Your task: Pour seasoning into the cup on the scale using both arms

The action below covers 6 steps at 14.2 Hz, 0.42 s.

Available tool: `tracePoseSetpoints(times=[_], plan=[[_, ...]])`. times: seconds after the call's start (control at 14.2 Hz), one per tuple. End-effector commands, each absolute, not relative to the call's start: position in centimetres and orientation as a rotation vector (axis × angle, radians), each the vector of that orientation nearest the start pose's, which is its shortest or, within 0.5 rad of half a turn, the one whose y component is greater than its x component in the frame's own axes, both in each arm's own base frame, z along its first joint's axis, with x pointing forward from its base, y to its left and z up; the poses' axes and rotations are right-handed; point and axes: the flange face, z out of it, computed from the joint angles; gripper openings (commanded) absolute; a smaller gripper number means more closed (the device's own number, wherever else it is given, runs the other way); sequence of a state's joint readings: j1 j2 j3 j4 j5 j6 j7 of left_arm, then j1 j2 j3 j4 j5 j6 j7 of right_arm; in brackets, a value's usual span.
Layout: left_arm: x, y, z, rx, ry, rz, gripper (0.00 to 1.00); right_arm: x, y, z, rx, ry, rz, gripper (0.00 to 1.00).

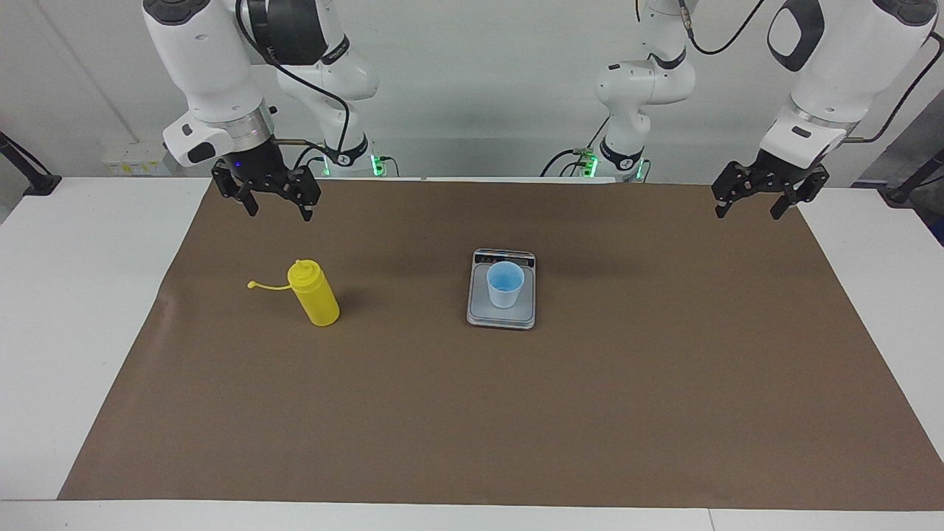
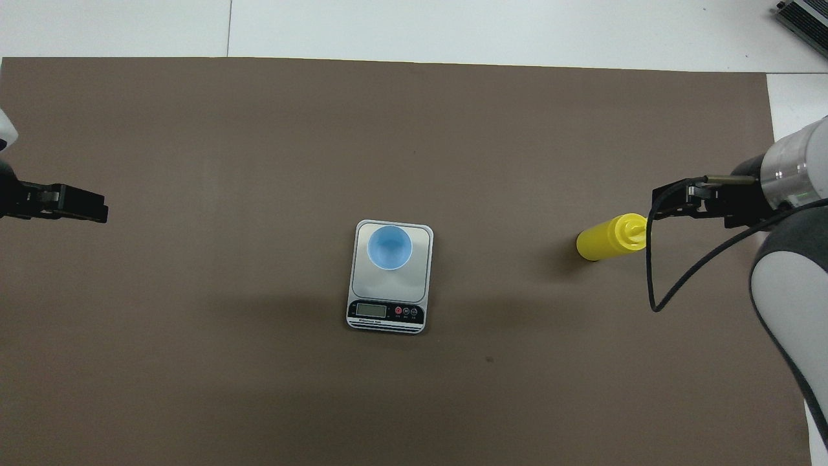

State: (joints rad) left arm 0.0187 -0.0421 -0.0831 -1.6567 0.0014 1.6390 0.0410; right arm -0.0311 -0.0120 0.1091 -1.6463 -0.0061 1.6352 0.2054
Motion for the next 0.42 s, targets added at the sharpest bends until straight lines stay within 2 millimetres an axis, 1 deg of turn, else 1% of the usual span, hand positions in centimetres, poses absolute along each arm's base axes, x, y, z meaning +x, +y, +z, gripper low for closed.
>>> tracePoseSetpoints(times=[0.0, 0.35], plan=[[53.76, -3.83, 61.36, -3.143, 0.172, -0.062, 1.00, 54.26, 4.36, 60.23, -3.126, 0.215, 0.036, 1.00], [53.71, -3.66, 61.15, -3.142, 0.182, -0.055, 1.00, 54.26, 4.27, 60.23, -3.126, 0.215, 0.036, 1.00]])
